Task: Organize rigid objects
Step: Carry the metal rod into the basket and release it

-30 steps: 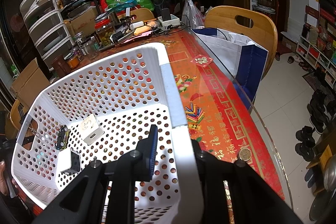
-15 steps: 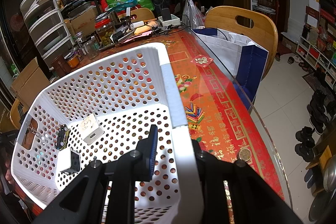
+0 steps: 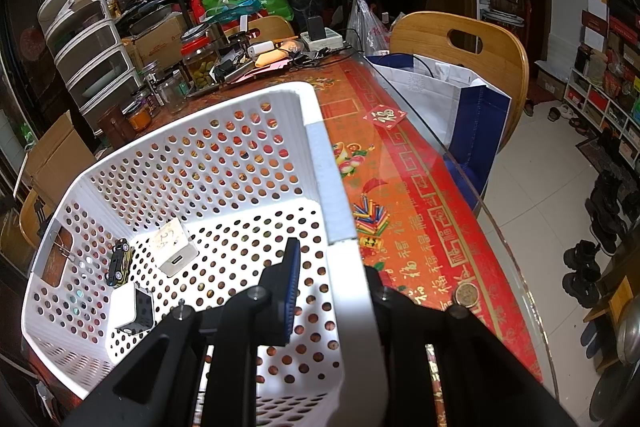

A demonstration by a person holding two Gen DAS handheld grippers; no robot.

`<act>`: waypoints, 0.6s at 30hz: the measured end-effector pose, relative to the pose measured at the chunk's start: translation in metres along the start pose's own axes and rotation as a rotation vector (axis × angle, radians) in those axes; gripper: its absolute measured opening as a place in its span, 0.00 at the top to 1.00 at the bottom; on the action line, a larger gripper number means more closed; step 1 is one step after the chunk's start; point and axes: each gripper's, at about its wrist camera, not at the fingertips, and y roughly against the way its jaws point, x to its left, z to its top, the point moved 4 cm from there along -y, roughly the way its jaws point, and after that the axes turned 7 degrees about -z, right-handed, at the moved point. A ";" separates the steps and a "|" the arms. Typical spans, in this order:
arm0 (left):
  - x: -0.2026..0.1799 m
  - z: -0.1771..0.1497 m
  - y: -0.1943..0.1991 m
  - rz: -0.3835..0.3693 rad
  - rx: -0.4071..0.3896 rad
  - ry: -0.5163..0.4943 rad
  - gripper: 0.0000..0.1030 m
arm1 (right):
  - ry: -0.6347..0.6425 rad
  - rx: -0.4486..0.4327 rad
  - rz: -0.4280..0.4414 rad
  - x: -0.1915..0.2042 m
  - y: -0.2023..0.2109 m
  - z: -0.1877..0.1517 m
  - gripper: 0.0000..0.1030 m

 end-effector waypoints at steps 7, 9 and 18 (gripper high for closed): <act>-0.086 -0.015 -0.050 -0.013 0.134 -0.186 0.95 | 0.002 0.001 0.001 -0.001 0.000 -0.001 0.82; -0.095 -0.020 -0.071 -0.016 0.196 -0.200 0.95 | 0.001 0.002 0.001 -0.001 -0.001 -0.001 0.82; -0.096 -0.038 -0.120 0.044 0.332 -0.260 0.95 | 0.001 0.001 0.001 -0.001 -0.001 -0.001 0.82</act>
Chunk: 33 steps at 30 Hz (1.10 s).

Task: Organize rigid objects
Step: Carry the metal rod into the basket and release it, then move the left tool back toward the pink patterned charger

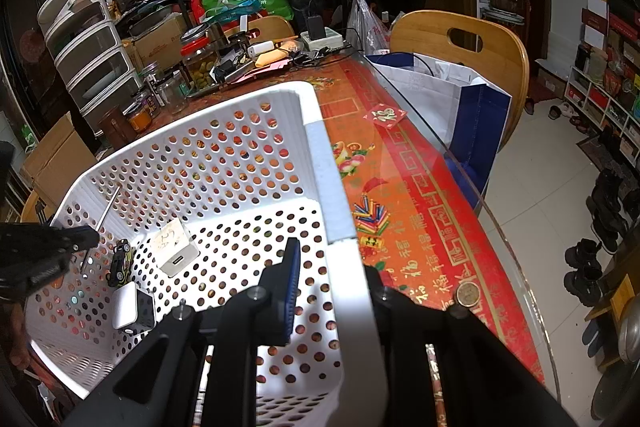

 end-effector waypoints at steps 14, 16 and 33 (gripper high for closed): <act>0.002 -0.005 0.030 -0.031 -0.152 -0.055 0.31 | -0.001 0.005 -0.008 -0.001 0.000 -0.001 0.82; 0.023 -0.012 0.060 -0.058 -0.231 -0.007 0.31 | 0.000 0.007 -0.009 -0.001 0.001 -0.001 0.82; 0.198 -0.194 0.021 0.044 -0.205 0.391 0.43 | 0.009 0.018 -0.042 0.000 0.001 0.001 0.82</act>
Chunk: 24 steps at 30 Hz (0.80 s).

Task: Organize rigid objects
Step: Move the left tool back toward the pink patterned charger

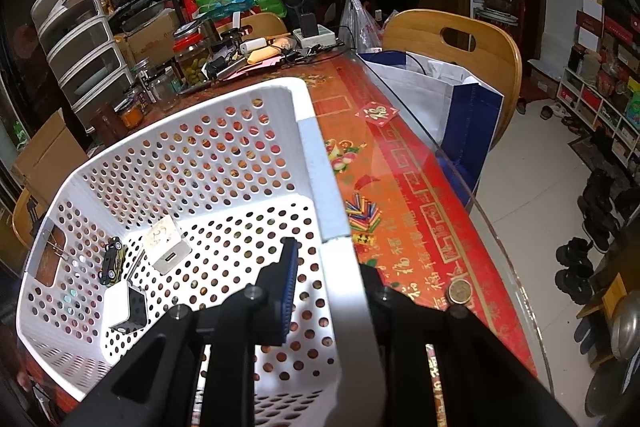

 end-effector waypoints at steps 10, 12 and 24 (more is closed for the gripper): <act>-0.026 -0.015 -0.024 -0.028 0.025 -0.084 0.43 | -0.006 0.001 -0.004 -0.002 0.000 -0.001 0.82; -0.027 -0.015 -0.028 -0.033 0.034 -0.080 0.43 | -0.003 0.001 -0.004 -0.002 0.000 -0.001 0.82; -0.045 -0.013 -0.008 -0.069 -0.051 -0.116 0.65 | -0.006 0.000 0.002 -0.001 0.000 -0.001 0.82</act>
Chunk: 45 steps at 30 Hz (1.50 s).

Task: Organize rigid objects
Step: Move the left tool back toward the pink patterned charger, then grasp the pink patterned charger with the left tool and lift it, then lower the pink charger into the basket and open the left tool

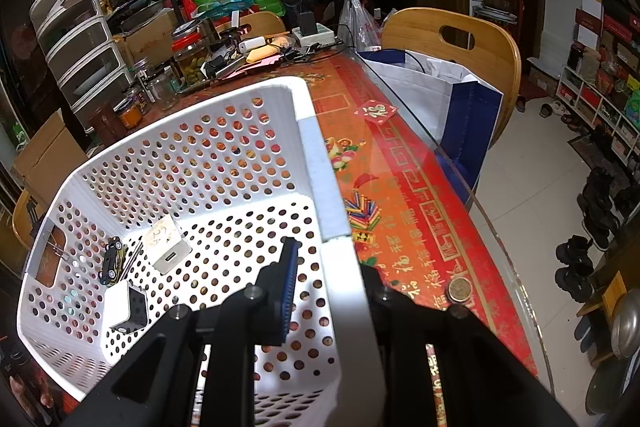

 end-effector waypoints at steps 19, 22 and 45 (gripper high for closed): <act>-0.031 0.134 0.106 0.144 -0.266 -0.041 0.65 | 0.007 -0.002 0.012 0.002 0.000 0.000 0.82; -0.057 0.147 0.112 0.151 -0.299 -0.103 0.65 | 0.009 -0.003 0.014 0.002 0.000 0.000 0.82; -0.213 0.153 0.000 0.039 0.016 -0.323 0.65 | 0.011 -0.015 0.043 0.003 -0.001 0.001 0.80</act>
